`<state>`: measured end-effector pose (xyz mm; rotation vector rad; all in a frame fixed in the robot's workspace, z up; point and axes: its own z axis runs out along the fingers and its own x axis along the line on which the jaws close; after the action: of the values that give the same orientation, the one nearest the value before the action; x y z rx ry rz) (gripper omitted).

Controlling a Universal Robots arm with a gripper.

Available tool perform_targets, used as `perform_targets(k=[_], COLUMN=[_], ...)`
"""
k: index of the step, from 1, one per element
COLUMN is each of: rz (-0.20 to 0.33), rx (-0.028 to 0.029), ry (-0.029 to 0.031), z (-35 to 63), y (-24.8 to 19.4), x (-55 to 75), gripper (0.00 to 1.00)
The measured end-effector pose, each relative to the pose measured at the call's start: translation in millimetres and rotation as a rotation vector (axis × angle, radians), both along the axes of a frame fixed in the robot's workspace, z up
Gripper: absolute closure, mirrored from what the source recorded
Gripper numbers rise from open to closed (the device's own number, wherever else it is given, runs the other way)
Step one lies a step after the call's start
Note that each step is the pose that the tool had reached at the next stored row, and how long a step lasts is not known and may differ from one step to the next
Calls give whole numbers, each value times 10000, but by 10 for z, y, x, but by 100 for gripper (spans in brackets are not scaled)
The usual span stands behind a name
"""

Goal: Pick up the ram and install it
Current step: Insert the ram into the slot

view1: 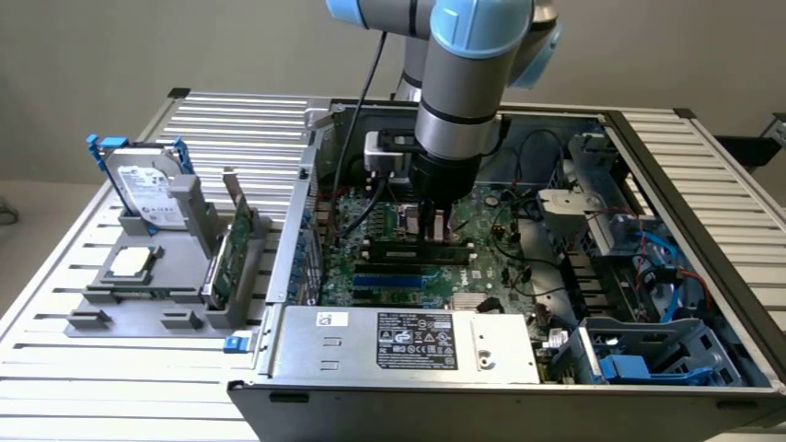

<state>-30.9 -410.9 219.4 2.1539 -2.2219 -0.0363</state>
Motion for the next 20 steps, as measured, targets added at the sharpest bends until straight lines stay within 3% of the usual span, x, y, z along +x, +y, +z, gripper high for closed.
perform_targets(k=[3, 9, 12, 14, 15, 16, 20], rz=[0, 0, 1, 2, 1, 1, 0], rx=[-1, -2, 0, 0, 0, 0, -2], ry=[1, 1, 0, 0, 0, 0, 1], z=[45, 308, 327, 327, 327, 327, 328], y=[0, 0, 0, 0, 0, 0, 0], x=[-3, -31, -44, -44, -44, -44, -44], gripper=[60, 60, 68, 81, 81, 89, 89])
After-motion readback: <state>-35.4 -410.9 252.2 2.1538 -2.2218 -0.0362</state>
